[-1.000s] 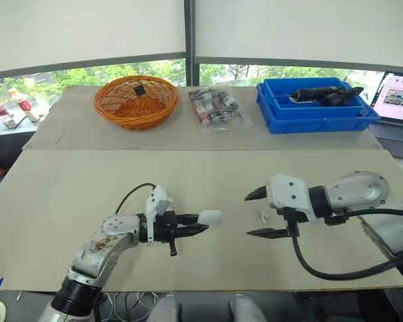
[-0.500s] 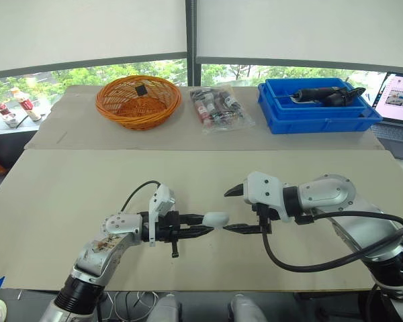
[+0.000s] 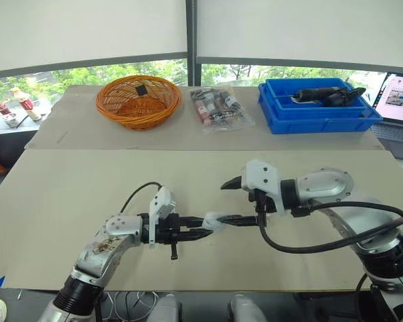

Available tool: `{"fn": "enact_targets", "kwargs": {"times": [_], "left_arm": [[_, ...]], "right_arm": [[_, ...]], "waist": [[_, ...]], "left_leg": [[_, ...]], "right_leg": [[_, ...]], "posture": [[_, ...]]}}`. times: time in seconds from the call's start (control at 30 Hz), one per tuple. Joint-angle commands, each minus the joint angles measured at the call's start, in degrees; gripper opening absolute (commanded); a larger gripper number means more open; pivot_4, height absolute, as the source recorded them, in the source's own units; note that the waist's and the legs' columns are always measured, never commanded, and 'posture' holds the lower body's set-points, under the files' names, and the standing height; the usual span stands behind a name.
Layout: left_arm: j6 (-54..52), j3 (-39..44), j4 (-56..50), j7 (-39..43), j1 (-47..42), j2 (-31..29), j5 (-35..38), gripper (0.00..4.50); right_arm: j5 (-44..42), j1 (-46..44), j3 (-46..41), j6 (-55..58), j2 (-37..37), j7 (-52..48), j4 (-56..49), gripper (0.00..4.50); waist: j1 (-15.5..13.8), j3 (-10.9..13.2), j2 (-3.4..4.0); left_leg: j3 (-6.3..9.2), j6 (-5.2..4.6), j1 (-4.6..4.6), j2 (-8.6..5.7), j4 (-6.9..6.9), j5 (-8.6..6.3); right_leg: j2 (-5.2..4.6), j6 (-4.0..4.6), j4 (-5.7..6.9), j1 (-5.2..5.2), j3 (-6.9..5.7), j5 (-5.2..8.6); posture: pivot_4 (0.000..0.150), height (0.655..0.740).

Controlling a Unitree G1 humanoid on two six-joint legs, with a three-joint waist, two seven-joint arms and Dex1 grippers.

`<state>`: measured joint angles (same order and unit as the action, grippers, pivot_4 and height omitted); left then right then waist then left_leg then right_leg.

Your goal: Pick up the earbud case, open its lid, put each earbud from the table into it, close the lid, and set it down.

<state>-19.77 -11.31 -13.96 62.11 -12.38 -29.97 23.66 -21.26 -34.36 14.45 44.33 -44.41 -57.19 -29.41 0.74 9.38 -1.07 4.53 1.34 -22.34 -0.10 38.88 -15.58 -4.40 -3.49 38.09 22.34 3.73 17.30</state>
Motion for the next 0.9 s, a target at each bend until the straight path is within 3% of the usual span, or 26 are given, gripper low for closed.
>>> {"fn": "enact_targets", "kwargs": {"times": [0.03,0.37,0.5,0.6,0.73,0.9], "left_arm": [[0.8,0.6,-0.6,0.2,-0.2,0.4,1.0,0.51],[0.9,2.5,-0.6,-1.6,1.2,0.3,1.8,0.51],[3.1,5.6,0.7,-4.9,2.6,2.0,1.6,0.51],[6.0,7.1,1.5,-7.7,4.0,3.2,0.0,0.51],[9.4,10.3,3.0,-13.3,4.7,6.5,-0.7,0.51],[12.2,12.0,3.5,-16.1,6.5,7.5,-2.0,0.51]], "right_arm": [[-1.7,0.4,-3.4,0.7,-1.0,0.4,-1.9,4.2],[-3.6,6.8,-11.8,-3.0,-3.9,0.5,-1.4,4.2],[-5.0,18.1,-21.7,-13.9,-4.5,-3.3,-2.9,4.2],[-3.4,26.0,-28.4,-16.9,-3.7,-0.4,-1.2,4.2],[-3.0,37.4,-39.3,-22.6,3.4,5.7,0.7,4.2],[0.0,52.1,-48.4,-34.8,8.4,5.0,6.1,4.2]], "waist": [[0.0,0.0,0.0],[0.0,0.0,0.0],[-0.6,0.0,0.0],[-0.6,0.0,0.0],[-0.8,0.0,-0.03],[-1.3,0.0,0.0]], "left_leg": [[0.0,0.0,0.0,0.0,0.0,0.0],[-0.02,0.0,0.0,0.0,-0.01,0.0],[-0.05,0.0,-0.01,-0.01,0.0,0.0],[-0.08,-0.01,0.01,0.0,0.02,0.0],[-0.1,-0.01,0.07,0.01,0.0,0.0],[-0.25,-0.01,0.08,-0.02,-0.03,0.0]], "right_leg": [[0.0,0.0,0.0,0.0,0.0,0.0],[0.0,0.0,0.0,0.0,0.0,0.0],[-0.01,0.0,-0.04,-0.06,-0.05,0.0],[-0.03,0.0,-0.02,-0.07,0.01,0.0],[0.0,0.0,0.02,-0.11,0.02,0.0],[-0.04,0.0,0.0,-0.09,0.12,0.0]], "posture": [[0.15,0.74],[0.15,0.74],[0.15,0.74],[0.15,0.74],[0.15,0.74],[0.15,0.74]]}}
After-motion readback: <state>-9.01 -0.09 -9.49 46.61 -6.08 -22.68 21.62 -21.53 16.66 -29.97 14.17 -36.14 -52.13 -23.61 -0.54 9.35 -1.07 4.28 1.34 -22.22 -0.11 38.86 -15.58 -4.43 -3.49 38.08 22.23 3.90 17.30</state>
